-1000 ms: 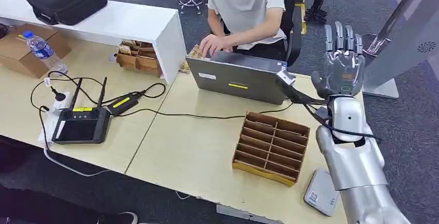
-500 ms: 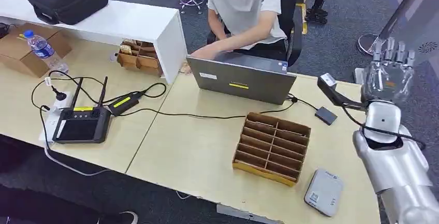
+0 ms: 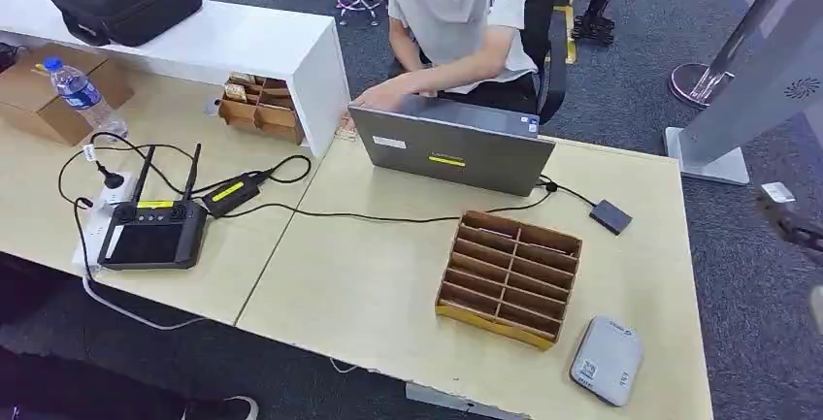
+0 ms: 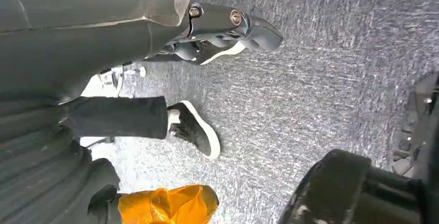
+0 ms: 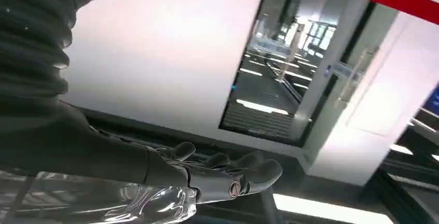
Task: Pass the card to the sensor for recognition and then transmit it.
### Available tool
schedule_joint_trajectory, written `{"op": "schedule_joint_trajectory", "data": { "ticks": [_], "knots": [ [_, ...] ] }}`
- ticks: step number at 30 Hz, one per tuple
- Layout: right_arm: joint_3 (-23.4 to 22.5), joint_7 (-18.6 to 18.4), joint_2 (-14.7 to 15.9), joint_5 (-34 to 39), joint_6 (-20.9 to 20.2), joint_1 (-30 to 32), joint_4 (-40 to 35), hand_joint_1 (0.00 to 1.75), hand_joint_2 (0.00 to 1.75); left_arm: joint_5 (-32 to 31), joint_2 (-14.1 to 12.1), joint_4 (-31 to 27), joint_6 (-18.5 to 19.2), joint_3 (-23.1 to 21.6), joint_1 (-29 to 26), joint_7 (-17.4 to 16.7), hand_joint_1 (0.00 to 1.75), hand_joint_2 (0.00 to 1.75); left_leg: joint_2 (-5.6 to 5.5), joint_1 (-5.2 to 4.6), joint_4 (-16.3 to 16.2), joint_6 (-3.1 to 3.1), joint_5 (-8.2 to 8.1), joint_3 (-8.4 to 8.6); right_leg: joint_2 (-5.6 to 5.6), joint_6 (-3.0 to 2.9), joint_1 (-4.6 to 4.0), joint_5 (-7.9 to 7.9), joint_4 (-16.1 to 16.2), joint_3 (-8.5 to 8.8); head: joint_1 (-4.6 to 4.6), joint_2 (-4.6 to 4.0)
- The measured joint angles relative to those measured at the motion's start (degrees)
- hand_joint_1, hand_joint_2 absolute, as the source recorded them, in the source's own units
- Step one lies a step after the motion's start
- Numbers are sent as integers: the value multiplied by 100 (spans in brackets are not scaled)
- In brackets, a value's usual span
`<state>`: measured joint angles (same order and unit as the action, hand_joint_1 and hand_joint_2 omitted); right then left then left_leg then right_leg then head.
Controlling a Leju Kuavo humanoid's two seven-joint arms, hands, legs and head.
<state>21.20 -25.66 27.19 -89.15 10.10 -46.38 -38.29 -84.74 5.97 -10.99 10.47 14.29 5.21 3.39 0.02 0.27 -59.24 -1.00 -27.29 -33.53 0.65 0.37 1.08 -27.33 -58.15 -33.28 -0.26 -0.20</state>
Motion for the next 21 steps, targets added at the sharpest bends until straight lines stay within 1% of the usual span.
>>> {"op": "schedule_joint_trajectory", "data": {
  "ticks": [5,11,15,21],
  "knots": [
    [-265,-153,312,0,72,424,350,0,175,22,-39,0,-18,59,-21,-33,0,175,-1,0,1,2,-2,-2,1,1,0,-1,1,0,2,0],
    [-644,-367,559,0,114,1109,727,0,175,13,-85,0,-35,151,-88,-94,0,175,1,0,1,7,-6,-3,1,4,-1,-3,2,-1,0,0],
    [-876,-461,658,0,116,1617,989,0,175,13,-124,0,-55,203,-129,-151,0,175,-1,0,1,11,-9,-4,3,6,-1,-6,3,-1,2,0],
    [-1307,-612,677,0,157,2502,1309,0,175,2,-160,0,-77,319,-196,-201,0,175,-1,0,3,16,-15,-8,6,11,0,-13,3,-1,0,0]
  ]
}}
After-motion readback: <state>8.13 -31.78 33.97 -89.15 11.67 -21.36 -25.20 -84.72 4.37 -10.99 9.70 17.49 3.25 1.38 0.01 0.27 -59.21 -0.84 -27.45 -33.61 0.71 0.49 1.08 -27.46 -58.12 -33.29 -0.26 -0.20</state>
